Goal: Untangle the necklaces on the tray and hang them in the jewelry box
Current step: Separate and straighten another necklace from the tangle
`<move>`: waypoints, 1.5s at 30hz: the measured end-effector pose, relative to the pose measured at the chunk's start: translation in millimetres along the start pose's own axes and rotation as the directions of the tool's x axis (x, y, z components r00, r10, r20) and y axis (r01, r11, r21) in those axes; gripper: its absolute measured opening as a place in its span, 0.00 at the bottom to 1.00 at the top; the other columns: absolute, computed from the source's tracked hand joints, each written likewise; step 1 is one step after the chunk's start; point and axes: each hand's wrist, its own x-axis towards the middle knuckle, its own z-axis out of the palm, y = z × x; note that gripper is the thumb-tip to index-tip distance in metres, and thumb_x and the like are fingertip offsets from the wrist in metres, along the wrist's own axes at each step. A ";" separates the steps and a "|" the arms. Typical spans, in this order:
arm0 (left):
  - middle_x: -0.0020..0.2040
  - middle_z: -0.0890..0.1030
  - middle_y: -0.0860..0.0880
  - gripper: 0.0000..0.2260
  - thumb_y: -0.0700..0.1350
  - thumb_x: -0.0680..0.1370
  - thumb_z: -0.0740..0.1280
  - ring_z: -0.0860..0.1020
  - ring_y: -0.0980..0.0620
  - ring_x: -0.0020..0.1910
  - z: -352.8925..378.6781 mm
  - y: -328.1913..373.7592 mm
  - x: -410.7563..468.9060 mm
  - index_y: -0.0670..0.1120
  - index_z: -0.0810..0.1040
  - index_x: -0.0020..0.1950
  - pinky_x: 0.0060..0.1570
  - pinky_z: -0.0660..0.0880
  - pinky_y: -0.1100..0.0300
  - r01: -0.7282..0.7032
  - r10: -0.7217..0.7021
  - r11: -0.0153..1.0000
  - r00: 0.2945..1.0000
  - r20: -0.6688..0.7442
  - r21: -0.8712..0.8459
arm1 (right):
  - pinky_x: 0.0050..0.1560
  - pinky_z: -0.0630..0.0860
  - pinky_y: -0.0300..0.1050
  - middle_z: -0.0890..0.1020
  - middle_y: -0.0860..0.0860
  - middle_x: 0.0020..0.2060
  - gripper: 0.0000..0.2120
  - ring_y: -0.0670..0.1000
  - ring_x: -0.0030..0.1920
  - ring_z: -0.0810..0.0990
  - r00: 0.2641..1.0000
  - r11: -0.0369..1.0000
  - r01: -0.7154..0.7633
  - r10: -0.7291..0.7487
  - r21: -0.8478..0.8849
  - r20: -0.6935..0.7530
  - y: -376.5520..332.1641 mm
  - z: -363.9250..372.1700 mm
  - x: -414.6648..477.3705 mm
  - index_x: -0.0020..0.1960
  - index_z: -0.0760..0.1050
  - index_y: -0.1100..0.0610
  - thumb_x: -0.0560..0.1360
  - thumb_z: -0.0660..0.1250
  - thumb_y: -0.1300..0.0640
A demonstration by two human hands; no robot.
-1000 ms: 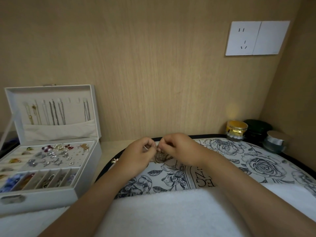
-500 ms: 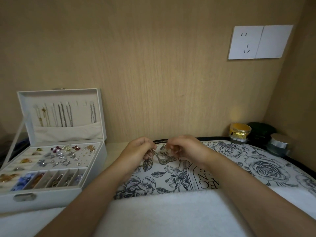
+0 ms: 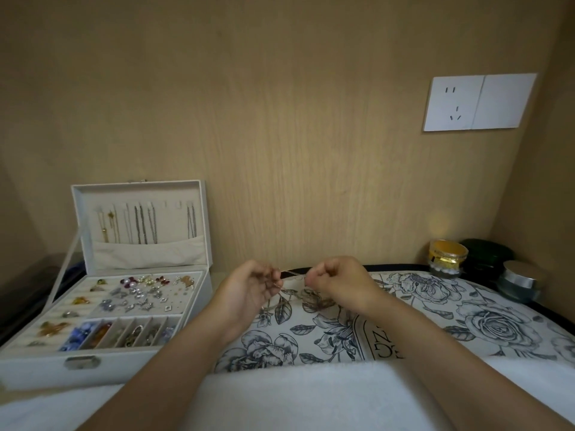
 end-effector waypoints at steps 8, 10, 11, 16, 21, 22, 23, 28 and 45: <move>0.26 0.57 0.52 0.11 0.44 0.74 0.62 0.59 0.54 0.25 -15.9 -0.2 -8.6 0.47 0.64 0.33 0.30 0.63 0.60 -0.070 0.080 0.991 0.993 0.084 -0.117 | 0.50 0.83 0.51 0.74 0.50 0.27 0.07 0.51 0.31 0.76 0.990 0.862 -0.056 0.113 0.503 -0.084 -10.9 -1.3 0.4 0.53 0.81 0.62 0.78 0.70 0.58; 0.27 0.54 0.51 0.15 0.45 0.77 0.61 0.56 0.55 0.23 -12.7 2.4 -8.7 0.48 0.62 0.31 0.27 0.56 0.62 -0.059 0.064 0.997 0.992 0.109 -0.046 | 0.53 0.81 0.55 0.78 0.50 0.30 0.08 0.51 0.34 0.77 0.984 0.909 -0.069 0.130 0.412 -0.123 -6.7 -0.2 4.1 0.48 0.83 0.59 0.79 0.69 0.55; 0.28 0.54 0.50 0.16 0.45 0.77 0.61 0.56 0.55 0.23 -10.1 4.3 -9.6 0.48 0.62 0.31 0.26 0.55 0.62 -0.058 0.057 0.998 0.991 0.121 0.002 | 0.50 0.80 0.54 0.79 0.50 0.33 0.10 0.50 0.35 0.77 0.980 0.949 -0.081 0.132 0.306 -0.150 -4.4 0.5 5.4 0.45 0.84 0.57 0.79 0.68 0.52; 0.26 0.61 0.52 0.11 0.47 0.80 0.58 0.62 0.52 0.25 -4.7 3.3 -12.3 0.45 0.73 0.41 0.27 0.61 0.60 0.030 -0.027 0.999 0.983 0.182 -0.015 | 0.27 0.68 0.40 0.79 0.50 0.28 0.11 0.49 0.25 0.75 0.977 0.977 -0.174 0.186 0.120 -0.106 -2.0 -1.5 6.1 0.44 0.82 0.60 0.79 0.69 0.53; 0.26 0.62 0.51 0.15 0.42 0.81 0.55 0.66 0.52 0.26 -1.1 -0.2 -7.5 0.42 0.77 0.62 0.30 0.62 0.59 -0.022 0.025 0.999 0.995 0.101 -0.035 | 0.29 0.75 0.39 0.86 0.51 0.44 0.25 0.49 0.35 0.85 0.992 0.993 -0.120 0.120 0.006 -0.034 -1.6 7.4 6.1 0.71 0.69 0.57 0.76 0.71 0.61; 0.27 0.64 0.51 0.16 0.42 0.82 0.54 0.67 0.52 0.26 -1.1 -1.3 -5.9 0.43 0.76 0.64 0.30 0.63 0.60 -0.043 0.045 0.999 0.995 0.085 -0.022 | 0.32 0.77 0.41 0.85 0.49 0.44 0.20 0.47 0.35 0.84 0.997 0.993 -0.061 0.056 -0.102 -0.048 -1.1 10.5 5.8 0.67 0.72 0.55 0.77 0.71 0.60; 0.28 0.66 0.50 0.16 0.42 0.82 0.54 0.68 0.52 0.27 -1.0 -2.4 -4.4 0.44 0.75 0.66 0.30 0.64 0.60 -0.064 0.065 0.998 0.996 0.066 -0.017 | 0.38 0.80 0.43 0.84 0.47 0.43 0.13 0.45 0.37 0.83 0.999 0.973 -0.009 -0.003 -0.232 -0.053 -1.0 13.7 4.6 0.60 0.76 0.53 0.76 0.71 0.57; 0.46 0.82 0.44 0.16 0.38 0.81 0.57 0.74 0.51 0.29 -1.4 -8.9 -1.3 0.45 0.74 0.67 0.26 0.68 0.62 -0.104 0.103 0.994 0.993 -0.055 -0.015 | 0.36 0.73 0.40 0.82 0.42 0.32 0.12 0.42 0.37 0.80 0.990 0.684 0.141 -0.095 -0.716 0.103 -6.4 27.3 -1.8 0.43 0.85 0.46 0.72 0.71 0.39; 0.50 0.82 0.61 0.37 0.32 0.79 0.59 0.79 0.62 0.49 -14.8 -31.8 0.0 0.64 0.53 0.78 0.46 0.76 0.64 -0.152 0.267 0.460 0.963 0.027 0.875 | 0.45 0.75 0.51 0.69 0.51 0.27 0.20 0.54 0.32 0.73 0.973 0.719 -0.007 0.165 0.695 -0.162 -11.5 -9.7 11.8 0.34 0.65 0.55 0.84 0.55 0.52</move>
